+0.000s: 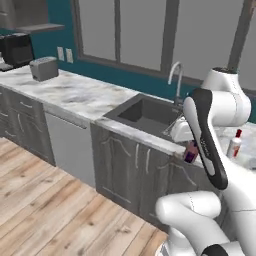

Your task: Place the drinks on the dining counter in a tight cluster.

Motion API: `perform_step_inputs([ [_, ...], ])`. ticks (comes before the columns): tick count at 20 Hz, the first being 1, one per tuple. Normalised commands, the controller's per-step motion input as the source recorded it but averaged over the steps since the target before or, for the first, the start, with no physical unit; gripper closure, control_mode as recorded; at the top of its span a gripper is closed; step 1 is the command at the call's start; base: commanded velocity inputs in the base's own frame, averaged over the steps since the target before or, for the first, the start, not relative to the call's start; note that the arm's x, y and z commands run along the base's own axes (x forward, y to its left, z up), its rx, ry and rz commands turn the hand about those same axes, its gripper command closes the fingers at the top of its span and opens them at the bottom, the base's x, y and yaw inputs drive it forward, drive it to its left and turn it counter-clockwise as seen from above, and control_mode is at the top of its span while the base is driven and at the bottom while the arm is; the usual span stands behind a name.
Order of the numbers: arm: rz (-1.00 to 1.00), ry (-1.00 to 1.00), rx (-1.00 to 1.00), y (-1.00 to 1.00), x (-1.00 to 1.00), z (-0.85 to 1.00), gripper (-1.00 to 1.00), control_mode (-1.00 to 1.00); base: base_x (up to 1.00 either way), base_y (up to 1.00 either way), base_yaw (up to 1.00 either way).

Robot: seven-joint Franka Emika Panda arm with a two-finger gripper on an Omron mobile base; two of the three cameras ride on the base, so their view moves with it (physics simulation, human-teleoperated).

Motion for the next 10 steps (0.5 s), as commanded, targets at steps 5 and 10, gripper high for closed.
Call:
perform_step_inputs([
  [5,0.00,0.00,0.00,0.00,0.00,0.00,1.00,1.00,0.00,0.18,1.00],
  [10,0.00,0.00,0.00,0.00,0.00,0.00,1.00,1.00,0.00,0.02,0.91],
])
